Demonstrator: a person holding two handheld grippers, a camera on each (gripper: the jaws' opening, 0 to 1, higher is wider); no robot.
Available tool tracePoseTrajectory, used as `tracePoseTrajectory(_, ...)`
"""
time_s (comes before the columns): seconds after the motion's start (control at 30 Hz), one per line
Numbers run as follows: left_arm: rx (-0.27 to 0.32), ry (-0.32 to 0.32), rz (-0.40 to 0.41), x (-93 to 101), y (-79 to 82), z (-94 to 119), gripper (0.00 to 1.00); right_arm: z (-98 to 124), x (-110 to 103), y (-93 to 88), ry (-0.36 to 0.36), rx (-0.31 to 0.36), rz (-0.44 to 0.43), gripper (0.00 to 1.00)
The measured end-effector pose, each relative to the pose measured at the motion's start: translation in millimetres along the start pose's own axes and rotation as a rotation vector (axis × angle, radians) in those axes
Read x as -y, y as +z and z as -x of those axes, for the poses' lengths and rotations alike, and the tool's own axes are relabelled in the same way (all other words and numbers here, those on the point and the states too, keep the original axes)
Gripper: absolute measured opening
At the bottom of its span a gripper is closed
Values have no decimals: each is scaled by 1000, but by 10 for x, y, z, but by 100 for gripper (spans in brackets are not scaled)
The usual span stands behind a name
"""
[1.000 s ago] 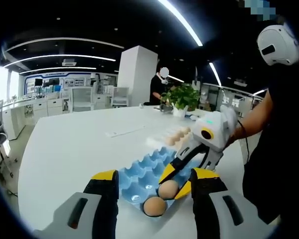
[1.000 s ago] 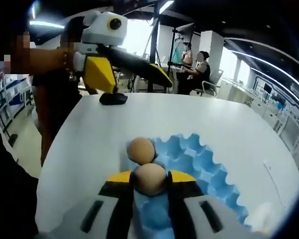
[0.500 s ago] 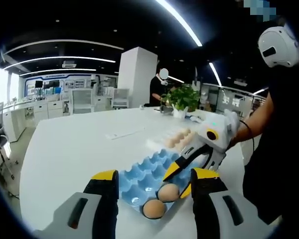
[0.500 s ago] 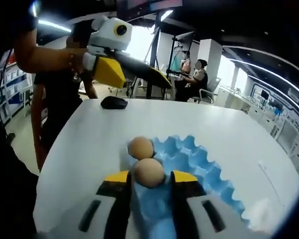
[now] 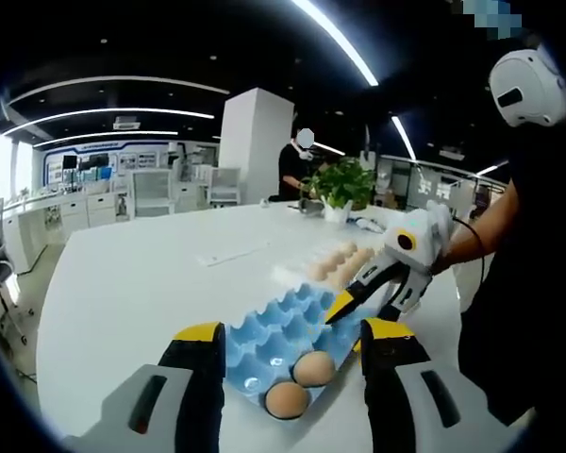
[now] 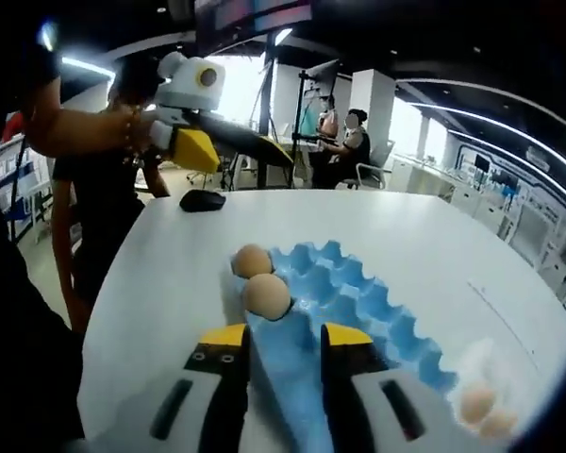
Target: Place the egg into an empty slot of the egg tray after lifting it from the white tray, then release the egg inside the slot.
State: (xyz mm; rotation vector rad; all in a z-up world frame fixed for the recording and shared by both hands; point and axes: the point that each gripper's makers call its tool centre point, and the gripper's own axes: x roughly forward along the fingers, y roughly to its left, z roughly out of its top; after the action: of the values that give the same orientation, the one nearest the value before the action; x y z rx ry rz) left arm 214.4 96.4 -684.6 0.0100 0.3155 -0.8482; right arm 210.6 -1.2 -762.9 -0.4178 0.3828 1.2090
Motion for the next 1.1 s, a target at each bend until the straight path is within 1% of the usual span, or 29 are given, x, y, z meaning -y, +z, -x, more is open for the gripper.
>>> tracePoseTrajectory(0.13,-4,-1,0,6,-4,-12,58,112,64,-73,-27,-10,-7,30)
tracePoseTrajectory(0.27,-2,-5,-2,24,18,-27,58,241,141,-165,-58,-15,-40,30)
tracePoseTrajectory(0.33,-2,-4,-1,23,22,-29,58,291,164,-196,-70,-13,-43,30)
tracePoseTrajectory(0.4,1,-6,-2,22,27,-30,58,324,187,-229,-82,-26,-48,29)
tracePoseTrajectory(0.43,0,-6,-2,19,26,-31,58,352,199,-230,-88,-17,-50,29)
tracePoseTrajectory(0.73,0,-9,-6,11,34,-43,58,500,315,-306,-135,-23,-74,29)
tracePoseTrajectory(0.8,-3,-10,-10,10,33,-43,58,539,348,-346,-152,-34,-69,29)
tracePoseTrajectory(0.87,0,-7,-12,3,36,-43,58,584,375,-369,-159,-31,-83,29)
tracePoseTrajectory(1.0,-4,-7,-12,7,37,-47,58,681,434,-454,-184,-52,-82,29)
tracePoseTrajectory(1.1,-5,-9,-13,13,39,-54,58,754,475,-503,-202,-55,-98,29)
